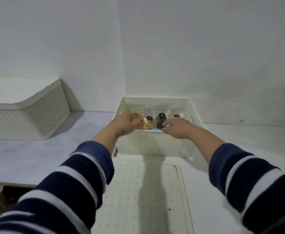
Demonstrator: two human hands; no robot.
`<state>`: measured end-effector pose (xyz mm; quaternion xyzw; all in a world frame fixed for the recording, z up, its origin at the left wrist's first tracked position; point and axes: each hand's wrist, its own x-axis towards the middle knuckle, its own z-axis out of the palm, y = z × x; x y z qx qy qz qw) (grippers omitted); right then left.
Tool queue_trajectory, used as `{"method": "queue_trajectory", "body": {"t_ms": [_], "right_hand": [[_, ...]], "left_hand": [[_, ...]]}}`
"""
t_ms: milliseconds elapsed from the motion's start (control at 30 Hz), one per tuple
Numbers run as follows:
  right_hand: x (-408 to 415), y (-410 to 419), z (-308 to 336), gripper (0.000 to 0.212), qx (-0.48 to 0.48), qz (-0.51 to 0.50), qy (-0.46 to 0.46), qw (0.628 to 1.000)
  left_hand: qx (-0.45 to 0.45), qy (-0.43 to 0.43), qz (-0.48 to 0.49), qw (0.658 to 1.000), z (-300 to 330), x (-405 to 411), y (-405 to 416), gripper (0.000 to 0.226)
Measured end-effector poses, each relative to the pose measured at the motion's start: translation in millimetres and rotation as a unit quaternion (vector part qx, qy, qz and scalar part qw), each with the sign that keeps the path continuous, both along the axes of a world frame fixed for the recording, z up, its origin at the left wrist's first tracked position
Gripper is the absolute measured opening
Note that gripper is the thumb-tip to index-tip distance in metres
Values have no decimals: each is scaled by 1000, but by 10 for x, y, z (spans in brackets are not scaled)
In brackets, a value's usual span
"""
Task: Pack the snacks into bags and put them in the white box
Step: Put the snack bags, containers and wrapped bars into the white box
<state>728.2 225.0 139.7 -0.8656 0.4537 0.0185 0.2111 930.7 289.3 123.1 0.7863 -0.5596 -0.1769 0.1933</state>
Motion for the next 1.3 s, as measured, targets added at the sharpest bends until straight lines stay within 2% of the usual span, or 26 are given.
{"method": "queue_trajectory", "body": {"t_ms": [133,333,533,733,1000,1300], "right_hand": [[-230,296,-72,46,6,4,7,1000],[-560,947,-623,49,41,17,68,997],[-695,1406,-1459,74,110,-98,137,980],[-613,1622,-1824,93,105,-169,171,965],[-640,1855,-1746,104,81,-270,54,958],[-604,1874,-1063,105,-11,-294,-57,954]], "left_hand": [[-11,-59,20,998,-90,36,524,42],[109,-84,68,988,-703,262,1555,50],[228,-59,124,964,-1390,544,2191,85],[219,31,131,966,-1775,557,2286,101],[122,87,153,977,-1818,479,2513,96],[10,29,122,992,-1034,556,2481,95]]}}
